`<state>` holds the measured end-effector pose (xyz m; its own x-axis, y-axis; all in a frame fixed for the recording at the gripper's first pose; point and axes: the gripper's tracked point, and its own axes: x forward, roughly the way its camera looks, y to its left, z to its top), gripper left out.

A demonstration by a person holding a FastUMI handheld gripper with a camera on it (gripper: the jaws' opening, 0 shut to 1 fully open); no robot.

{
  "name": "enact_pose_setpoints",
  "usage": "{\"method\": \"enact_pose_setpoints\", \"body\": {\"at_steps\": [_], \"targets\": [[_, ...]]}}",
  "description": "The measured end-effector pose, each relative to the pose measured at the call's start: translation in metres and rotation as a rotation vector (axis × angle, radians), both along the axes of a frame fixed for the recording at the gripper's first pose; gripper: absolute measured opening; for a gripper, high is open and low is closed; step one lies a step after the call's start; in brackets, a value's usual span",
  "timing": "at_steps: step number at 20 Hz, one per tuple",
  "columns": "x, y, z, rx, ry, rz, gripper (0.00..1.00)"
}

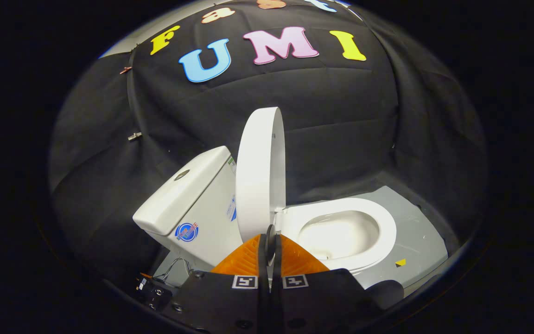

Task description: Open the toilet lid.

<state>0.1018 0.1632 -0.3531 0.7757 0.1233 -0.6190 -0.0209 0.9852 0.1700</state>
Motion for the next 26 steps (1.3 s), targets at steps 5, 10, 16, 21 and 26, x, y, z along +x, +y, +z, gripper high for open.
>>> {"method": "enact_pose_setpoints", "body": {"at_steps": [5,10,16,21,26], "targets": [[0.000,0.036,0.001,-0.001,-0.013,0.066,0.05],[0.000,0.065,-0.001,-0.009,-0.018,0.132,0.05],[-0.001,0.090,-0.008,-0.016,-0.013,0.191,0.05],[0.000,0.100,-0.010,-0.023,-0.010,0.211,0.05],[-0.002,0.109,-0.012,0.001,-0.012,0.228,0.06]]}}
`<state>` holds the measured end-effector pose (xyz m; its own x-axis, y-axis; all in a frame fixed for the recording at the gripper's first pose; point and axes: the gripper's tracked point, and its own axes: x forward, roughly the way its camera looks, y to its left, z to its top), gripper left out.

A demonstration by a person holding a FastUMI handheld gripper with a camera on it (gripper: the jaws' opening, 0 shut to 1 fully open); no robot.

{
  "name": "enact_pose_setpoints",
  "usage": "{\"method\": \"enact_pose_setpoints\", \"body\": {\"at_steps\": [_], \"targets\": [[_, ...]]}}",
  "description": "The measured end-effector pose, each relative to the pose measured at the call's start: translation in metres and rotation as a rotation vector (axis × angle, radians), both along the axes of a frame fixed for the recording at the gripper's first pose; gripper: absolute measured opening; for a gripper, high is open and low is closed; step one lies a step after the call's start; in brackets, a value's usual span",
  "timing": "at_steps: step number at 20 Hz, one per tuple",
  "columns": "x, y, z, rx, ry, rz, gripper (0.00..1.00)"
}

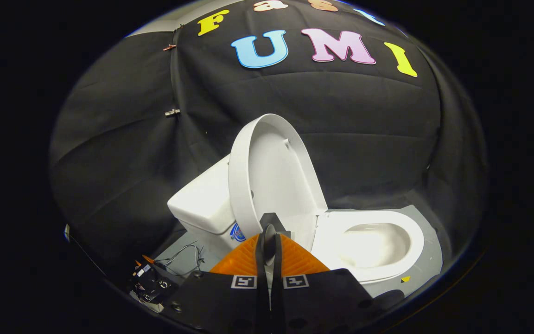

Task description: Open the toilet lid.

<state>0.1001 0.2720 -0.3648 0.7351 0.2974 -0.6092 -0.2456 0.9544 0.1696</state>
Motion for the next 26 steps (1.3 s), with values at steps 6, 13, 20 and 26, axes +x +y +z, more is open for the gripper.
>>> {"method": "enact_pose_setpoints", "body": {"at_steps": [6,13,20,26], "targets": [[0.003,0.003,0.018,0.089,-0.004,0.000,0.53],[0.001,0.005,0.058,0.086,-0.079,0.036,0.97],[-0.002,-0.017,0.158,0.117,-0.275,0.050,0.98],[-0.012,-0.060,0.231,0.081,-0.429,0.011,0.98]]}}
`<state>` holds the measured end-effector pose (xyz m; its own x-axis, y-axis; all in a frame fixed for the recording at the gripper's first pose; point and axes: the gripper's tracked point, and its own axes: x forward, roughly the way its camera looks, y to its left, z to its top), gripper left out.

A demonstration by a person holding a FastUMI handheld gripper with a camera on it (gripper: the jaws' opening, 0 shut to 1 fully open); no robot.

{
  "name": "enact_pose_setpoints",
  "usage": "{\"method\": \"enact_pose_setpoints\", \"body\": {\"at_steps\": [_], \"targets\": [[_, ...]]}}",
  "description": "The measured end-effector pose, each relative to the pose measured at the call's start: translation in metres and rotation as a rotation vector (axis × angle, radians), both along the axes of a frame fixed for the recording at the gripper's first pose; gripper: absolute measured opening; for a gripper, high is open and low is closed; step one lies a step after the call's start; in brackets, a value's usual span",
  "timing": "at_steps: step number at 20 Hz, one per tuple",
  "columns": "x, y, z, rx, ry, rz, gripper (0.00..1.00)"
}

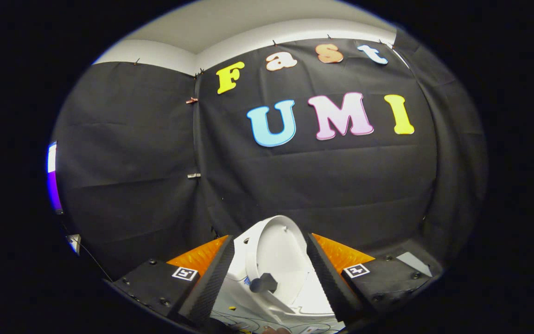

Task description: Open the toilet lid.

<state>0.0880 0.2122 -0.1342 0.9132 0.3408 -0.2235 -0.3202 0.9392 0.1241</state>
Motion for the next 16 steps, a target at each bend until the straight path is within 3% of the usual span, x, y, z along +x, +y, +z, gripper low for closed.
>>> {"method": "enact_pose_setpoints", "body": {"at_steps": [10,16], "targets": [[-0.037,-0.100,0.086,-0.019,-0.174,-0.176,0.97],[-0.063,-0.136,0.101,-0.077,-0.205,-0.247,0.98]]}}
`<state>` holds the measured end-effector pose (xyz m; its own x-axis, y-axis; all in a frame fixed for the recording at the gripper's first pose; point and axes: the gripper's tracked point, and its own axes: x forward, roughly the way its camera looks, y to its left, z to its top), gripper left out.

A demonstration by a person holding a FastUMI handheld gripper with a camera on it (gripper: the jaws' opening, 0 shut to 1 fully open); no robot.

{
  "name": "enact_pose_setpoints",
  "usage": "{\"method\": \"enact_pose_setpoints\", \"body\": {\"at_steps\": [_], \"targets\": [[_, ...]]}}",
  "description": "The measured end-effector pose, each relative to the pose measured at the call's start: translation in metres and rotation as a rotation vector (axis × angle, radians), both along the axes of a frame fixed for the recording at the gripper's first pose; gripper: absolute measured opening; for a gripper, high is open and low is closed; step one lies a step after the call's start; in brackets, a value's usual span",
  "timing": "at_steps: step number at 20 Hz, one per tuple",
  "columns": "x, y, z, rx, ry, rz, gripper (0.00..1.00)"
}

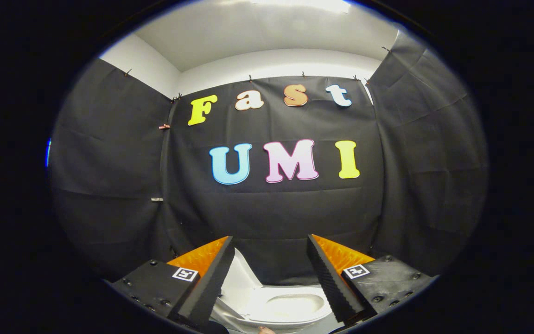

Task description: Open the toilet lid.

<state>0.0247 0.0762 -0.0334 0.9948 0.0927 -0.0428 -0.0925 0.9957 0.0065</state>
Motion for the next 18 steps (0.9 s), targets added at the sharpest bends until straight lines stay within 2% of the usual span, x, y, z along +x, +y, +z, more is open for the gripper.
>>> {"method": "enact_pose_setpoints", "body": {"at_steps": [5,18], "targets": [[-0.0097,-0.0080,0.0081,0.003,-0.020,-0.023,0.98],[-0.0118,-0.0006,0.0031,-0.009,-0.002,-0.006,0.97]]}}
